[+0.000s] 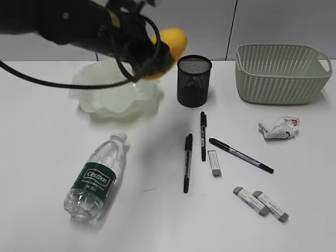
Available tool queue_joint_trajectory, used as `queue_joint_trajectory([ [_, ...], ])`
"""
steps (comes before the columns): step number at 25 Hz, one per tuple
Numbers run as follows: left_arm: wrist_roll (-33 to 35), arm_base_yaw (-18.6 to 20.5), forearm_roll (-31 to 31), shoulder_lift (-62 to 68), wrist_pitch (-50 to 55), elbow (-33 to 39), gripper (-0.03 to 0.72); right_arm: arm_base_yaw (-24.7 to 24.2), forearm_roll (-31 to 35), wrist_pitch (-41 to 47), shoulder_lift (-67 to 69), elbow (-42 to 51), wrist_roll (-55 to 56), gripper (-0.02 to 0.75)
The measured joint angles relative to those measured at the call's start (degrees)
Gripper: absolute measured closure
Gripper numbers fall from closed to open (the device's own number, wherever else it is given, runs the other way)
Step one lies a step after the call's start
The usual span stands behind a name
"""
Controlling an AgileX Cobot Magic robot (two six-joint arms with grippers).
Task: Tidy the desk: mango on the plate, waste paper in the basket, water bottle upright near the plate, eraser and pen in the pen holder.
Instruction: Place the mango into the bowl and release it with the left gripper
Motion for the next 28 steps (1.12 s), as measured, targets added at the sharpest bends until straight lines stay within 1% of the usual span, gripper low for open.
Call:
queue_joint_trajectory([
  [3, 0.0, 5.66, 0.69, 0.06, -3.33, -0.11, 0.147, 0.0, 0.0, 0.0, 0.0, 0.0, 0.0, 0.241],
  [6, 0.0, 12.37, 0.72, 4.93, -5.51, 0.01, 0.147, 0.0, 0.02, 0.0, 0.0, 0.0, 0.0, 0.241],
  [8, 0.0, 14.19, 0.72, 8.74, -7.18, 0.18, 0.148, 0.0, 0.02, 0.0, 0.0, 0.0, 0.0, 0.241],
  [12, 0.0, 14.29, 1.02, 12.8, -10.5, 0.26, 0.146, 0.0, 0.02, 0.0, 0.0, 0.0, 0.0, 0.241],
  [13, 0.0, 14.23, 1.02, 13.27, -10.69, 0.26, 0.131, 0.0, 0.02, 0.0, 0.0, 0.0, 0.0, 0.241],
  [16, 0.0, 14.23, 0.96, 13.57, -11.4, 0.26, 0.043, 0.0, 0.02, 0.0, 0.0, 0.0, 0.0, 0.241],
  [18, 0.0, 14.29, 0.96, 13.39, -11.59, 0.2, 0.02, 0.0, 0.07, 0.0, 0.0, 0.0, 0.0, 0.241],
  [20, 0.0, 14.24, 0.84, 12.27, -10.83, 0.2, 0.016, 0.0, 0.07, 0.0, 0.0, 0.0, 0.0, 0.241],
  [22, 0.0, 14.24, 0.3, 9.54, -8.06, 0.16, 0.028, 0.0, 0.07, 0.0, 0.0, 0.0, 0.0, 0.241],
  [24, 0.0, 14.24, -1.16, 5.88, -3.03, 0.28, 0.059, 0.0, 0.07, 0.0, 0.0, 0.0, 0.0, 0.241],
  [26, 0.0, 14.24, -1.93, 0.62, 0.24, 1.67, 0.117, 0.0, 0.08, 0.0, 0.0, 0.0, 0.0, 0.241],
  [28, 0.0, 14.3, -2.45, -5.89, 2.06, 5.24, 0.164, 0.0, 0.13, 0.0, 0.0, 0.0, 0.0, 0.241],
])
